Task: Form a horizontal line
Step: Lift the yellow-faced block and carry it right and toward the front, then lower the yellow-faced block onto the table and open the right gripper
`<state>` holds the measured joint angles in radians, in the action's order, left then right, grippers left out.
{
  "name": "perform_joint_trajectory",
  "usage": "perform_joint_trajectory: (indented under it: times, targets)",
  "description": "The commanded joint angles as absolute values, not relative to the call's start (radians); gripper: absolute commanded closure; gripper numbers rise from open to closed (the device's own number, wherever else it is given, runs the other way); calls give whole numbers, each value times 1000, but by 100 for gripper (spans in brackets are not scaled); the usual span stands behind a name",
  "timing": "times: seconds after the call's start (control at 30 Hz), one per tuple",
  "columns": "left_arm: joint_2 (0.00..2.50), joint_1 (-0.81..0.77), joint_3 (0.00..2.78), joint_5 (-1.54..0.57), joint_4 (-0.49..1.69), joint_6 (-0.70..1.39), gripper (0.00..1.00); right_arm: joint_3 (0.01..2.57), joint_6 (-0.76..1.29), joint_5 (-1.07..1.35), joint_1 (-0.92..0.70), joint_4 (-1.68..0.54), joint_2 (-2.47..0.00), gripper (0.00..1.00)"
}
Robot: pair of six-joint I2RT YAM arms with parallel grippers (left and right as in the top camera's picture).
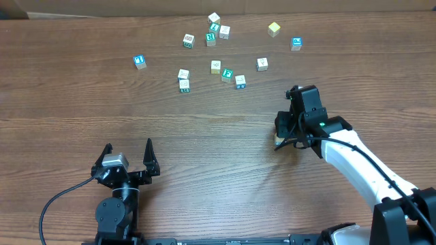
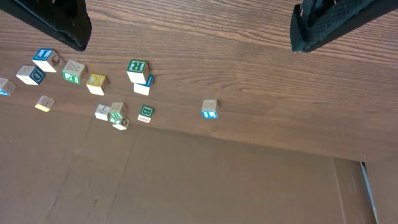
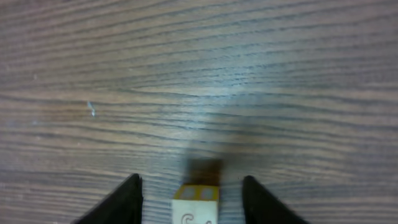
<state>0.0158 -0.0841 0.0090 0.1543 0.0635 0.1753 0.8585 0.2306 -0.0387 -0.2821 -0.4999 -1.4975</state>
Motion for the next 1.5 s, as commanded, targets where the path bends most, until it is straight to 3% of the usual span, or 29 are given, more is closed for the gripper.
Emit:
perform_joint_trajectory:
  times: [0.0, 0.73, 0.97, 1.23, 1.3, 1.4, 1.47]
  targets:
    - [6, -79, 5, 157, 63, 154, 0, 832, 232, -52, -281, -475, -1499, 43]
    - [6, -79, 5, 157, 63, 154, 0, 824, 239, 28, -281, -506, -1606, 48]
    - [6, -79, 5, 157, 63, 154, 1, 824, 236, 6, -281, -479, -1617, 64]
    - [6, -79, 5, 157, 63, 154, 0, 824, 236, -123, -281, -425, -1617, 66]
    - [6, -79, 5, 157, 63, 154, 0, 824, 236, -118, -281, -424, -1617, 66]
    - [6, -79, 5, 157, 63, 154, 0, 824, 236, -64, -281, -432, -1617, 44]
    - [6, -79, 5, 157, 63, 154, 1, 824, 236, -10, -281, -448, -1617, 41]
